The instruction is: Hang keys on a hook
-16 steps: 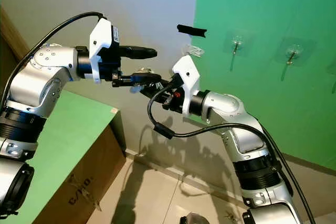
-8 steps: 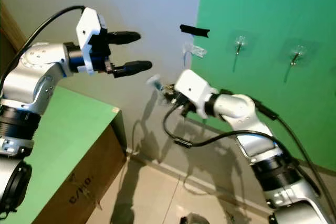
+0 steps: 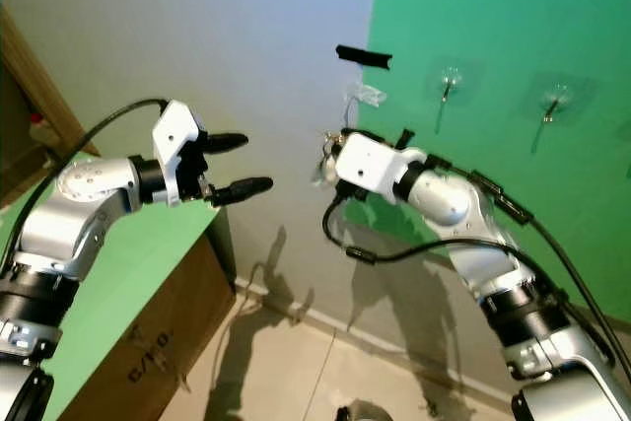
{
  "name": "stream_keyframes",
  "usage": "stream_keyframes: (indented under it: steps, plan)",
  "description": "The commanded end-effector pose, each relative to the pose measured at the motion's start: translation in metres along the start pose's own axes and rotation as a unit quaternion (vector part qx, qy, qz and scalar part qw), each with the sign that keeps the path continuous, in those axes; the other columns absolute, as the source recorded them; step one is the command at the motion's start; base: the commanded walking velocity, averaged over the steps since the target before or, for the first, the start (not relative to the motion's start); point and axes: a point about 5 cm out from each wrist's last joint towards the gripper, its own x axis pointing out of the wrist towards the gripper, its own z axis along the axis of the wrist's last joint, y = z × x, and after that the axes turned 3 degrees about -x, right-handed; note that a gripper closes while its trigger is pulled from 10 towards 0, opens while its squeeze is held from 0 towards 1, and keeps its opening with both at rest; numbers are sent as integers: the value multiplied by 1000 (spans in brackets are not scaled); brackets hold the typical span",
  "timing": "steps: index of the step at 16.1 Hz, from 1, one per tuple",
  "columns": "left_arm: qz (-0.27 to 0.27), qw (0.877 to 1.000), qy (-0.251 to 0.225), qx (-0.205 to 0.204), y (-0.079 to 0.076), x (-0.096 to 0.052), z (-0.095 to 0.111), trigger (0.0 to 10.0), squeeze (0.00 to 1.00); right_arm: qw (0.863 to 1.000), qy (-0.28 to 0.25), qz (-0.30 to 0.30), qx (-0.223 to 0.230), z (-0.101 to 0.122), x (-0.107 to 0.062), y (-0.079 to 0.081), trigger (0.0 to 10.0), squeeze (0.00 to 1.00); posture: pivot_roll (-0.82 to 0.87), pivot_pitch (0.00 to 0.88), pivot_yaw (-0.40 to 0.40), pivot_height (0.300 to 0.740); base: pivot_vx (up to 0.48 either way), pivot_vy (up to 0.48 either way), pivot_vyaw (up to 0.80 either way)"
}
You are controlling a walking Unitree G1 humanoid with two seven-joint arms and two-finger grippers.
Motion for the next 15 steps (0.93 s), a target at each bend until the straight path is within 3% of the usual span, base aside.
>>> stream_keyframes:
  steps: [1, 2, 5, 9, 14, 15]
  plan:
    - [6, 1000, 4, 14, 1, -1, 1, 10000, 0, 998, -28, -26, -44, 10, -2, -17, 0, 0, -104, 0, 33, 722, 0, 0, 0]
    - [8, 1000, 6, 11, 1, -1, -1, 10000, 0, 996, -42, -35, -70, 14, -2, -23, 0, 0, -106, 0, 28, 722, 0, 0, 0]
    - [-1, 1000, -14, 8, -2, 1, 5, 10000, 0, 994, -57, -44, -84, 15, 0, -27, 0, 0, -105, 0, 26, 722, 0, 0, 0]
    - [-7, 999, -53, 8, 2, -1, 25, 10000, 0, 993, -83, -45, -73, 21, 3, -22, 0, 0, -108, 0, 33, 722, 0, 0, 0]
    - [-58, 994, -96, -4, -10, 4, 41, 10000, 0, 992, -104, -53, -57, 26, 5, -18, 0, 0, -111, 0, 40, 722, 0, 0, 0]
    - [-99, 989, -112, -16, -19, 5, 45, 10000, 0, 989, -123, -66, -40, 31, 6, -22, 0, 0, -112, 0, 38, 722, 0, 0, 0]
